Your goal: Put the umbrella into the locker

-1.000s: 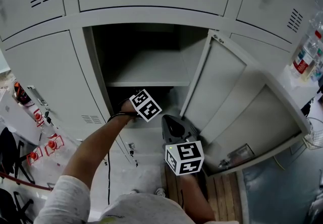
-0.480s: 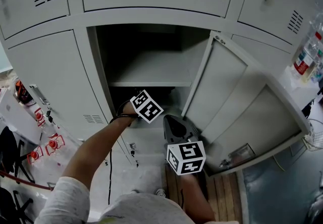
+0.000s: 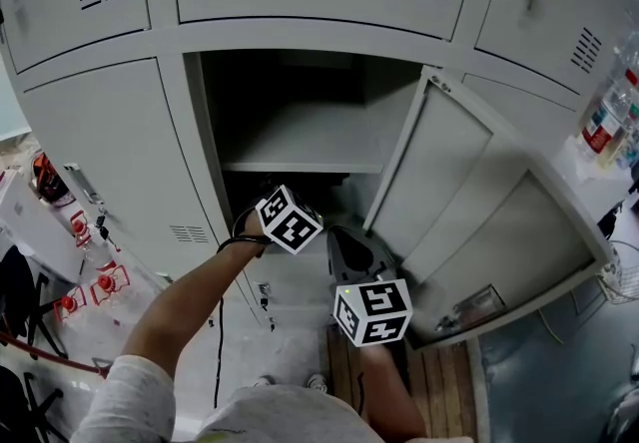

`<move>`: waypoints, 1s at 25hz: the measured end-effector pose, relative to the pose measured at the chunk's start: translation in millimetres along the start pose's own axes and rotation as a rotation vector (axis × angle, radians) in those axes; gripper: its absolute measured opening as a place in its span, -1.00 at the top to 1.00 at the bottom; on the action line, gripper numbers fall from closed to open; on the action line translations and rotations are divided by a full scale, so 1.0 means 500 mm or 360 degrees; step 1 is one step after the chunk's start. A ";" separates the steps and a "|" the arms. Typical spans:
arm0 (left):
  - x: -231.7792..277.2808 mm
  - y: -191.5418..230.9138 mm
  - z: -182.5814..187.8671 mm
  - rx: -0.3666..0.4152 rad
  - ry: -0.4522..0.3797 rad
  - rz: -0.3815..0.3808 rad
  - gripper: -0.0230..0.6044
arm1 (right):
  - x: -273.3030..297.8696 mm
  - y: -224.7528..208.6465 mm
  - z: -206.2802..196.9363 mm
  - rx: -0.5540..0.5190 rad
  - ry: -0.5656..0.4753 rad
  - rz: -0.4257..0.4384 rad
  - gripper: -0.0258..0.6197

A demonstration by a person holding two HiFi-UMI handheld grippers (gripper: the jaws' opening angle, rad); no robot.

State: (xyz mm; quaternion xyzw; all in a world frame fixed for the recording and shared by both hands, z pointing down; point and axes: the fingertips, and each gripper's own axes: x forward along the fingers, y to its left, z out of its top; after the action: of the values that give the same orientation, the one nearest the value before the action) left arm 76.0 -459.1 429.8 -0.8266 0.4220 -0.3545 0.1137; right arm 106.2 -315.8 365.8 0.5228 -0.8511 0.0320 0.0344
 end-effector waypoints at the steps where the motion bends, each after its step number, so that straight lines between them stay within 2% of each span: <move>1: -0.006 0.001 0.003 -0.0015 -0.0019 0.0001 0.07 | 0.000 0.001 0.002 -0.0002 -0.0001 0.0002 0.91; 7: -0.041 0.000 0.023 -0.0161 -0.0143 -0.0049 0.11 | 0.001 0.008 0.006 -0.0005 -0.0008 0.0006 0.91; 12: -0.074 0.000 0.035 -0.0219 -0.0230 -0.0062 0.13 | -0.001 0.014 0.011 -0.0001 -0.0020 0.0002 0.91; 20: -0.129 -0.007 0.046 -0.0417 -0.0407 -0.0109 0.27 | -0.009 0.017 0.021 0.0003 -0.0037 -0.0012 0.91; 25: -0.179 -0.013 0.044 -0.0557 -0.0474 -0.0099 0.33 | -0.011 0.016 0.024 0.0005 -0.0045 -0.0016 0.91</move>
State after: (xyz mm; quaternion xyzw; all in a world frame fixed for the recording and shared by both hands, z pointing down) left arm 59.9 -388.1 373.1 -0.8895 0.4301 -0.1534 0.0186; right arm 101.2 -308.1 353.3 0.5277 -0.8488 0.0258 0.0217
